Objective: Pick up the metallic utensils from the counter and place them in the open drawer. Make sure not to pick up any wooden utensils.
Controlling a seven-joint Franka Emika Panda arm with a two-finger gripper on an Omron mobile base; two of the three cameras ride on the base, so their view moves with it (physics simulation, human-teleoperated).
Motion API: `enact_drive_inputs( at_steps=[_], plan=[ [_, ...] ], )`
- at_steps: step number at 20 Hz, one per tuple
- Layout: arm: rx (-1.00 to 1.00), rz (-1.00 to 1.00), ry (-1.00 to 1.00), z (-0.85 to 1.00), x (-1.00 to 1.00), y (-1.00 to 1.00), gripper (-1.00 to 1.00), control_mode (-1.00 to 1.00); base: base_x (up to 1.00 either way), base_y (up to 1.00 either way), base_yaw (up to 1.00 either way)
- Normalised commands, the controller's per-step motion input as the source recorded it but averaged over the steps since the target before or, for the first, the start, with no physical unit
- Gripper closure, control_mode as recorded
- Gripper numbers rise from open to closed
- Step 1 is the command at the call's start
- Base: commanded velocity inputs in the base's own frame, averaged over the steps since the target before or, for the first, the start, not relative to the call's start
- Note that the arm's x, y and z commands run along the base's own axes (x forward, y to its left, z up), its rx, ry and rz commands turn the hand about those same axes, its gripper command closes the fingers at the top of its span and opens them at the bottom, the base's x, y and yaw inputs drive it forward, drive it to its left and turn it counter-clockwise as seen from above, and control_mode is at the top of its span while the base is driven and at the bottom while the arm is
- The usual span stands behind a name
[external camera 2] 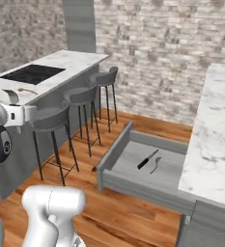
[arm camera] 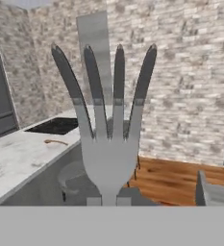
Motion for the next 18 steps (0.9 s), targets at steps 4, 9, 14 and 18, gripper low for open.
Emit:
enact_drive_inputs(
  at_steps=[4,9,14,18],
  plan=[
    [0.00,0.00,0.00,0.00,0.00,0.00,1.00,1.00,0.05,-0.93,-0.10],
    [0.00,0.00,0.00,0.00,0.00,0.00,1.00,1.00,0.01,-0.48,-0.23],
    [0.00,0.00,0.00,0.00,0.00,0.00,1.00,1.00,0.16,-0.12,-0.39],
    [0.00,0.00,0.00,0.00,0.00,0.00,1.00,1.00,0.54,-0.03,-0.29]
  ],
)
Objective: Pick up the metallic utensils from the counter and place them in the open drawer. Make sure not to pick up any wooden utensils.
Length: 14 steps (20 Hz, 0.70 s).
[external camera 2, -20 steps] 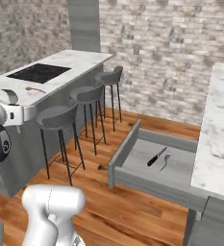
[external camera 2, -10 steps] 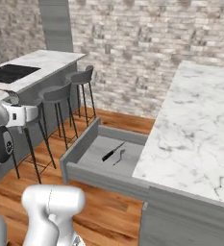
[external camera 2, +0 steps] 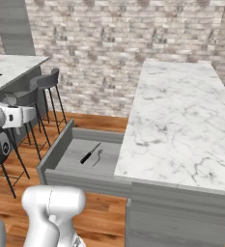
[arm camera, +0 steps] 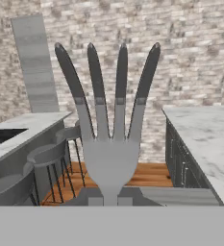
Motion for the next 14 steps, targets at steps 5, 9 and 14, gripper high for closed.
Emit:
enact_drive_inputs(
  at_steps=[5,9,14],
  plan=[
    [0.00,0.00,0.00,0.00,0.00,0.00,1.00,1.00,0.61,-0.03,-0.16],
    [0.00,0.00,0.00,0.00,0.00,0.00,1.00,1.00,0.27,-0.15,-0.10],
    [0.00,-0.05,0.18,-0.15,0.10,-0.11,1.00,-1.00,0.00,-0.07,-0.04]
  ],
)
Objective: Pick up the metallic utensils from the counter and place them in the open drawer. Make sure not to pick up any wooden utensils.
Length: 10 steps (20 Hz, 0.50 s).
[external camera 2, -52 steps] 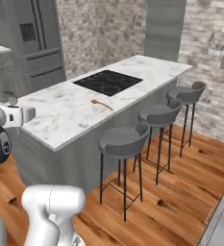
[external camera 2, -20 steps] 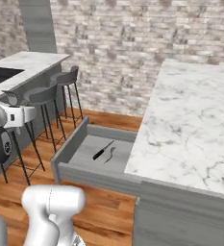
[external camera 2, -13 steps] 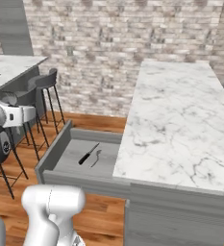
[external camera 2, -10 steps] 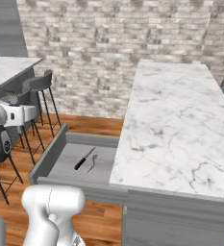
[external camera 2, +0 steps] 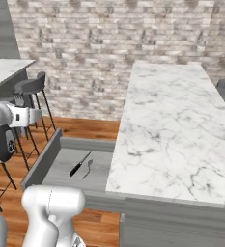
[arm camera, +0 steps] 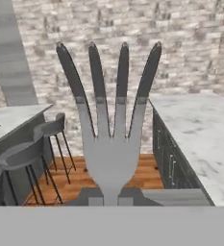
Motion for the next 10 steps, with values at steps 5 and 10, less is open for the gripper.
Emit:
enact_drive_inputs(
  at_steps=[5,10],
  plan=[
    [0.00,-0.01,0.27,-0.62,0.38,-0.25,1.00,-1.00,0.00,0.00,0.00],
    [0.00,0.00,0.45,-0.84,0.58,-0.32,1.00,-1.00,0.00,0.00,0.00]
  ],
)
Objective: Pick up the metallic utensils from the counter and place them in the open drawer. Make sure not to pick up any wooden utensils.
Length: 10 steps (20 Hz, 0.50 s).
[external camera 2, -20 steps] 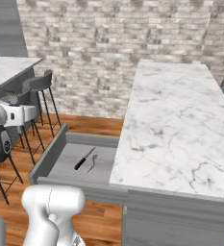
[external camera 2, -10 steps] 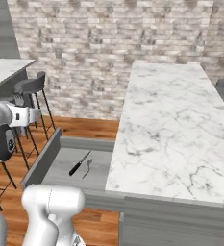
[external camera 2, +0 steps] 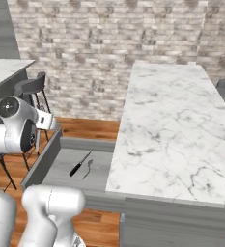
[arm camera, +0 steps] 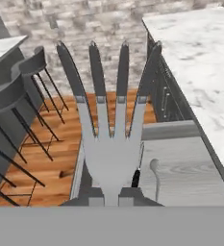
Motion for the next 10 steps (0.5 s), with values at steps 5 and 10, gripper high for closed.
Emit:
enact_drive_inputs(
  at_steps=[5,10],
  plan=[
    [0.00,0.00,0.54,-1.00,0.76,-0.36,1.00,-1.00,0.00,0.00,0.00],
    [0.00,-0.06,0.33,-1.00,0.72,-0.10,1.00,-1.00,0.00,0.00,0.00]
  ],
)
